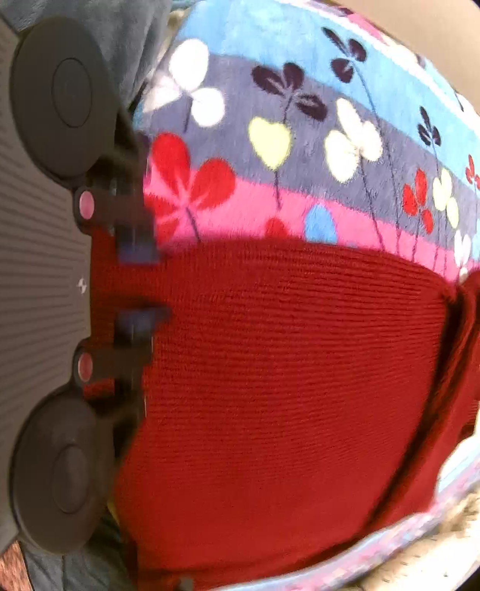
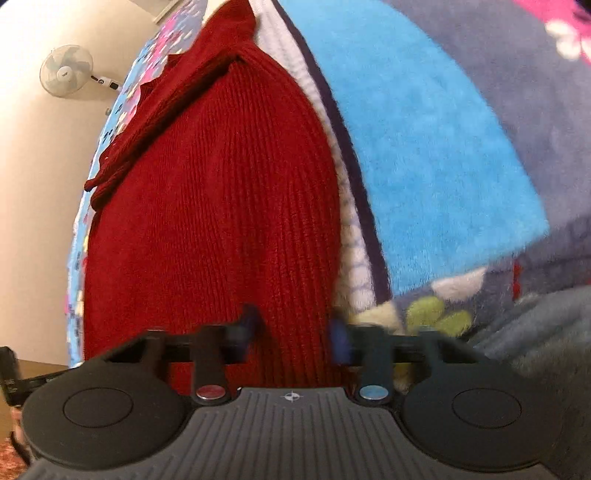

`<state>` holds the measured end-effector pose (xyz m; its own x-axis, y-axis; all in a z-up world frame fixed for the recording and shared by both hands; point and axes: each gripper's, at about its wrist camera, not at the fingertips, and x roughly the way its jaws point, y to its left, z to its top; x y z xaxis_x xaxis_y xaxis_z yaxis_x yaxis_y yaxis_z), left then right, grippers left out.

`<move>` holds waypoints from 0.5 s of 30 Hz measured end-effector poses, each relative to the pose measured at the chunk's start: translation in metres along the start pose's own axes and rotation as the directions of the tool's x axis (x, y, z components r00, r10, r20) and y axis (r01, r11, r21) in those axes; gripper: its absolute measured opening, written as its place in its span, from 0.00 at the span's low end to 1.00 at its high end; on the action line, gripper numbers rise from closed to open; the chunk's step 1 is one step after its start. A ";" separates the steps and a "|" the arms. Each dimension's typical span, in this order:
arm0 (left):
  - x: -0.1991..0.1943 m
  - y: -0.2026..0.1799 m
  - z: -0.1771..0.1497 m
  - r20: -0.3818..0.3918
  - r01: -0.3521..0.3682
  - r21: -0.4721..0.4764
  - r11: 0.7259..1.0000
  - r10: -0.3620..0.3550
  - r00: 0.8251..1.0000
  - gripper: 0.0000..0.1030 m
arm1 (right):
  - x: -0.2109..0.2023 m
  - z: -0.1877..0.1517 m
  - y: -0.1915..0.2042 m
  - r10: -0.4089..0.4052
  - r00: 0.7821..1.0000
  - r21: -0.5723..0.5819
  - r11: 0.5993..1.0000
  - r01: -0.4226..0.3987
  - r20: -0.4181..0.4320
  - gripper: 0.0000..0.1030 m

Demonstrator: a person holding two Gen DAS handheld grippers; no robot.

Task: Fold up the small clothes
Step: 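Grasp the sweater hem with the left gripper while the right gripper grasps the hem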

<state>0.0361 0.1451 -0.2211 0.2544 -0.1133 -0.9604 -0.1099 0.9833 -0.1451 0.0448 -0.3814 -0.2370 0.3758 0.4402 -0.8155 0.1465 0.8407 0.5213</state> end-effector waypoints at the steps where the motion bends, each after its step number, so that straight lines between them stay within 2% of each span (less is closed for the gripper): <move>1: -0.006 0.002 0.000 0.010 0.000 -0.024 1.000 0.000 1.000 0.13 | -0.004 0.000 0.007 -0.016 1.000 -0.027 0.999 0.017 0.021 0.19; 4: -0.025 0.002 0.000 0.042 0.007 -0.055 0.998 -0.005 0.999 0.12 | -0.022 0.004 0.020 -0.040 0.995 -0.037 0.998 0.044 0.092 0.17; 9: -0.070 -0.006 -0.005 0.142 0.041 -0.060 0.997 -0.032 0.989 0.11 | -0.071 0.000 0.036 0.013 0.977 -0.048 0.999 -0.003 0.212 0.16; 12: -0.092 -0.010 -0.014 0.186 0.053 -0.056 0.997 -0.042 0.982 0.10 | -0.091 -0.006 0.042 0.037 0.967 -0.057 0.998 -0.023 0.252 0.16; 15: -0.104 -0.019 -0.020 0.192 0.058 -0.048 0.997 -0.048 0.980 0.10 | -0.102 -0.016 0.043 0.049 0.965 -0.051 0.998 -0.037 0.256 0.16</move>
<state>-0.0078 0.1357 -0.1236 0.4389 -0.1311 -0.8889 -0.1410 0.9670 -0.2122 -0.0021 -0.3850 -0.1351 0.6041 0.3852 -0.6976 0.0855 0.8390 0.5374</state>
